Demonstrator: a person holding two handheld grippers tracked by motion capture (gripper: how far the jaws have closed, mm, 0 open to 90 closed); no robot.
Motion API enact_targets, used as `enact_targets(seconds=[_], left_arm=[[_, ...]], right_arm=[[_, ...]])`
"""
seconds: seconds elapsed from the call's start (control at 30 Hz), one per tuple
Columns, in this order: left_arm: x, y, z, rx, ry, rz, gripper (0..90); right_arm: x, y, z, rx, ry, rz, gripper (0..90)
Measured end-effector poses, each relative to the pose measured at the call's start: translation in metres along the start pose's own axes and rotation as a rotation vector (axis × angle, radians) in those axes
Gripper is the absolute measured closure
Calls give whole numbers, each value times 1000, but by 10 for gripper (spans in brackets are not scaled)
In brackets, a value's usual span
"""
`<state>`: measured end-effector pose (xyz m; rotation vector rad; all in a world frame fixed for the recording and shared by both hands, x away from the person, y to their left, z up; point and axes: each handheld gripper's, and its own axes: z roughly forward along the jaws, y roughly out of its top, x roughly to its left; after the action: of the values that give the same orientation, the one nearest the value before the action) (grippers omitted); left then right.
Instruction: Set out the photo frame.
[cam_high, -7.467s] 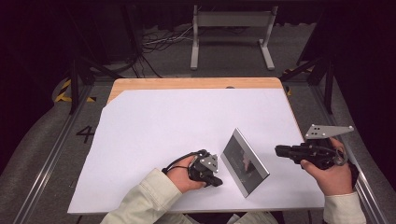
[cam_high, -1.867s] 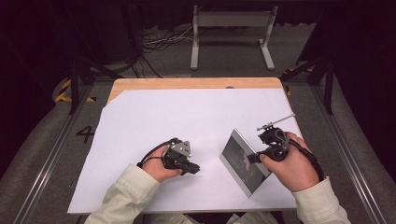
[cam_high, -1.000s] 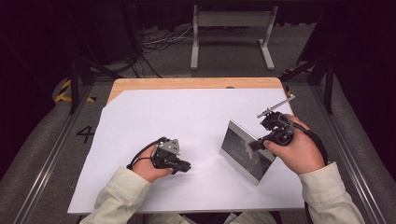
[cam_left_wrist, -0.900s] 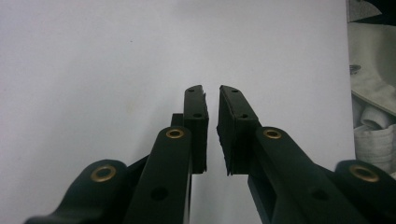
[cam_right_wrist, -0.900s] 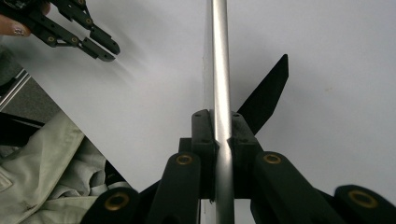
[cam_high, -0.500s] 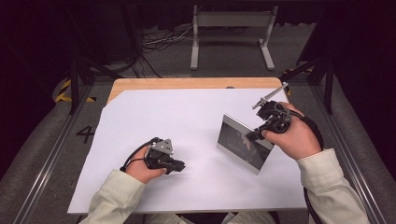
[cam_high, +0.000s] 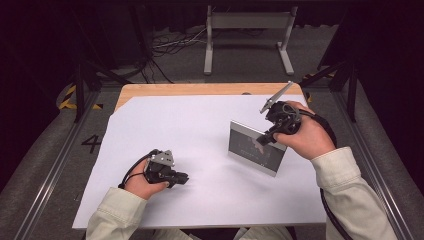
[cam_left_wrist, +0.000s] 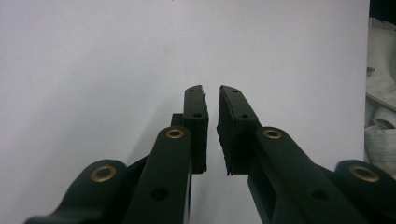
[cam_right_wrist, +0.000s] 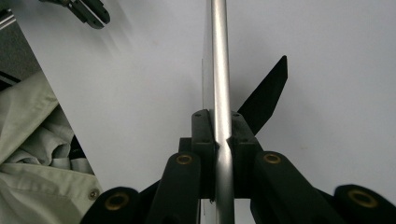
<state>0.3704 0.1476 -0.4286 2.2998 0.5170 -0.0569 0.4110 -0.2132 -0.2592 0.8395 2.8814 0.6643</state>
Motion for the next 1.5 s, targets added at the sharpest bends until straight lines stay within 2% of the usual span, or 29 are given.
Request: enact_targets(seconds=[0.1, 0.13, 0.2, 0.43, 0.57, 0.73, 0.8, 0.83, 0.97, 1.13, 1.5], left_arm=[[0, -3, -2, -1, 7, -7, 820], [0, -4, -3, -2, 10, -10, 821], [0, -4, -4, -3, 8, -11, 821], [2, -3, -4, -8, 8, -13, 821], [3, -2, -3, -9, -1, -13, 822], [4, 0, -2, -6, -5, -8, 821], [5, 0, -2, -9, -5, -5, 821], [5, 1, -2, -8, -7, -5, 821], [6, 3, -1, -8, -11, 0, 821], [6, 4, 1, -6, -14, 3, 821], [6, 3, 0, -7, -16, 0, 823]], right_arm=[[0, 6, 2, -13, 13, -73, 841], [0, 9, 2, -19, 22, -112, 841], [1, 10, 3, -19, 26, -118, 841], [-3, 20, 8, -11, 69, -224, 841], [-5, 23, 10, 3, 84, -258, 841], [-9, 25, 13, -9, 108, -288, 841], [-9, 26, 14, -15, 114, -330, 841], [-10, 26, 14, -15, 126, -331, 841], [-12, 28, 16, -29, 128, -368, 841], [-14, 29, 19, -44, 152, -451, 841], [-21, 30, 29, -49, 184, -461, 841]])
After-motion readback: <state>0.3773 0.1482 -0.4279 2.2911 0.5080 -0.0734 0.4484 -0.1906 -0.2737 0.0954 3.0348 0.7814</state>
